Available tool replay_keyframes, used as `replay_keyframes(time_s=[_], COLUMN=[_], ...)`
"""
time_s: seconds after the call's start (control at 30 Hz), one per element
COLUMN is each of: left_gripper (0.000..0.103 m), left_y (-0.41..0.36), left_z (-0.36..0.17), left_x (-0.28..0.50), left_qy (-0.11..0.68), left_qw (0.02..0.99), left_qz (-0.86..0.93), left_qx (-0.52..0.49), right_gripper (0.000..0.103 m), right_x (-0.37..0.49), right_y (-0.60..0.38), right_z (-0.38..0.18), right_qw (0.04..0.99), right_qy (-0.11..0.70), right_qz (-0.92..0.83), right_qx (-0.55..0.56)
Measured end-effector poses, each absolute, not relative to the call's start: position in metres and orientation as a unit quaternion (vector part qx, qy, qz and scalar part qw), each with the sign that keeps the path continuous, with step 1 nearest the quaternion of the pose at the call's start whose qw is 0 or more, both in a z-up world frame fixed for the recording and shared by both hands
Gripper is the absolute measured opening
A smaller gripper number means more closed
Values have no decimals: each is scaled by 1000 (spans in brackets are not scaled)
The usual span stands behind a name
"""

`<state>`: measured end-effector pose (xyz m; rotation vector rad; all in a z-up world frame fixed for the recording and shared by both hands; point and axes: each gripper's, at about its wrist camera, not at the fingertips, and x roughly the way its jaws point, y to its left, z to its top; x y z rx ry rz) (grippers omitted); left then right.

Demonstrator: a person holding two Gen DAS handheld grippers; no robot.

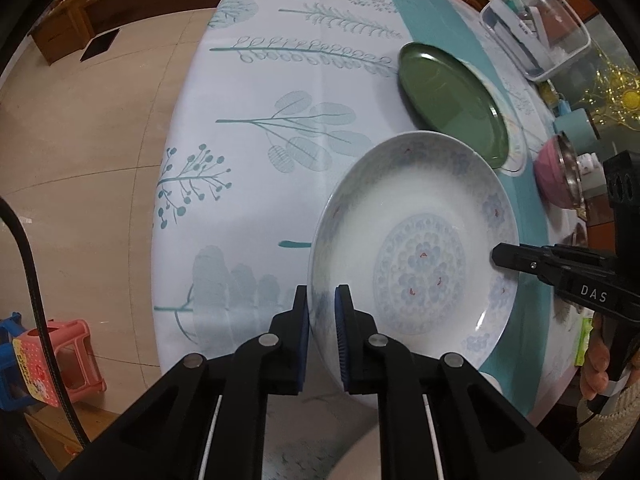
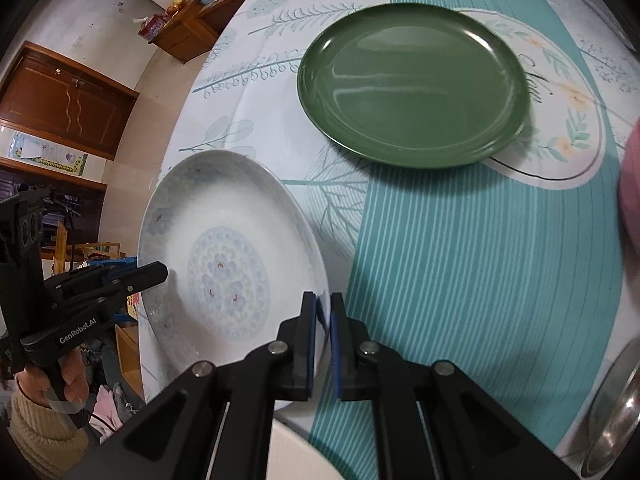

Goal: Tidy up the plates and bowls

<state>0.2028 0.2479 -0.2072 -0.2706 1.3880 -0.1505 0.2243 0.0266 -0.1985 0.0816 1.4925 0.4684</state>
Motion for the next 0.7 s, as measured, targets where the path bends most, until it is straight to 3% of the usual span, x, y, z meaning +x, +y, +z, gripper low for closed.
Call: replay_keyframes(time_s=[0.4, 0.7], left_gripper=[10, 10], left_y=[231, 204], left_z=[-149, -151], left_x=[152, 82], left_qy=[617, 635], left_qw=[773, 758], left_qz=[-98, -118], left_qx=[-113, -93], right_gripper=[6, 6], right_x=[174, 105], right_y=[2, -15], right_z=[-146, -141], right_qw=[720, 711], right_qy=[661, 675], right_qz=[206, 196], right_qx=[46, 42])
